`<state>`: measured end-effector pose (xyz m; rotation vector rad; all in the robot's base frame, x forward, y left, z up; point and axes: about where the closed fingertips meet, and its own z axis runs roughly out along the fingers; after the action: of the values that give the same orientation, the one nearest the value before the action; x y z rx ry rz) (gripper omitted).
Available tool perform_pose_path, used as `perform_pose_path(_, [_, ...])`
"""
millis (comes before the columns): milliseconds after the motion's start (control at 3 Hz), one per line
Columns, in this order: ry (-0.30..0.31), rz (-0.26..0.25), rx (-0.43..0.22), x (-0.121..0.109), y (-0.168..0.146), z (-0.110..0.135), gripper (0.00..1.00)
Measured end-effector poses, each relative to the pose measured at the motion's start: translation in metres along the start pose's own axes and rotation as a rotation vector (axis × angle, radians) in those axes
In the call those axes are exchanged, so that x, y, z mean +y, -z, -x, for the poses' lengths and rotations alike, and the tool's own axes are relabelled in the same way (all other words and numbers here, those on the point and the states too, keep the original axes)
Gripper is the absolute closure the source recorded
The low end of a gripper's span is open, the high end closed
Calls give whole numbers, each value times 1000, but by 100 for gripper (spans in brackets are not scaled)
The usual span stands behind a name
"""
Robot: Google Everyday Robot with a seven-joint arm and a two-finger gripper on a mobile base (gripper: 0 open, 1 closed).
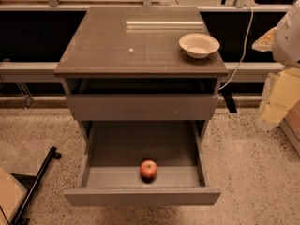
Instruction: Pick apple from middle drawer and place on counter
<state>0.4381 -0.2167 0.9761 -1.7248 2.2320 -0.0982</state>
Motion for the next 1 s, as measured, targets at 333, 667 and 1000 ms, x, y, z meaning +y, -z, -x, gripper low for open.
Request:
perform_pose_path(333, [11, -17, -40, -7, -14, -6, 0])
perform_pose_path(667, [22, -46, -54, -12, -12, -3, 0])
perform_pose_path(1000, [21, -45, -54, -12, -12, -3, 0])
